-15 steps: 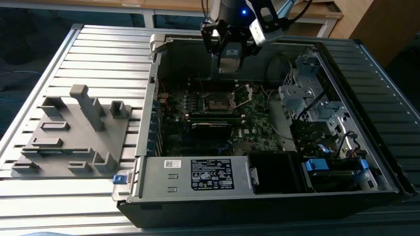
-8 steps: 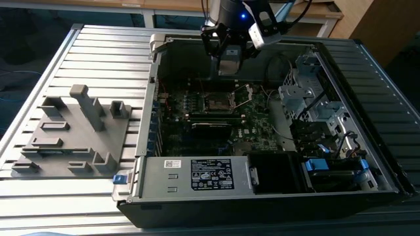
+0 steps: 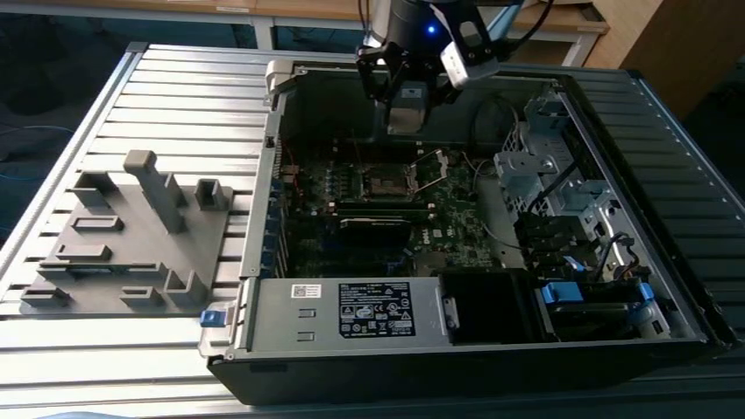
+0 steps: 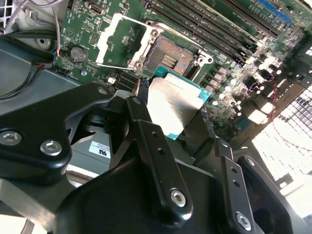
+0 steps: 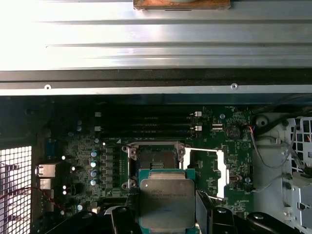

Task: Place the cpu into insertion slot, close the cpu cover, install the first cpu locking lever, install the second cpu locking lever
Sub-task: 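Place the cpu into insertion slot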

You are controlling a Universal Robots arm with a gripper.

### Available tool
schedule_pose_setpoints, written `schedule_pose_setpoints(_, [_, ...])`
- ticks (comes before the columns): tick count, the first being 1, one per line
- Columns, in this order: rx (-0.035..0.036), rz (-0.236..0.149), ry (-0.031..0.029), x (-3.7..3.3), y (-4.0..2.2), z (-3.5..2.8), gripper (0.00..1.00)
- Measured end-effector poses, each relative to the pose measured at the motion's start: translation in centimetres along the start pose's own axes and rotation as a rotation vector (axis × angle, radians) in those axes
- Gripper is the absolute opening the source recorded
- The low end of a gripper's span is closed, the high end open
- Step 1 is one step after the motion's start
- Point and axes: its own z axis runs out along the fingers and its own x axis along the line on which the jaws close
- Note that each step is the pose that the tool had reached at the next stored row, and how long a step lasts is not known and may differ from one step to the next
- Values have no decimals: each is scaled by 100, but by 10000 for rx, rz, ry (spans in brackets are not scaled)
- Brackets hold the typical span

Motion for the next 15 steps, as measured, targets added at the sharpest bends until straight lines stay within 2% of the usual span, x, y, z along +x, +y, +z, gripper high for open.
schedule_pose_setpoints(15, [19, 0, 1, -1, -15, 241, 54])
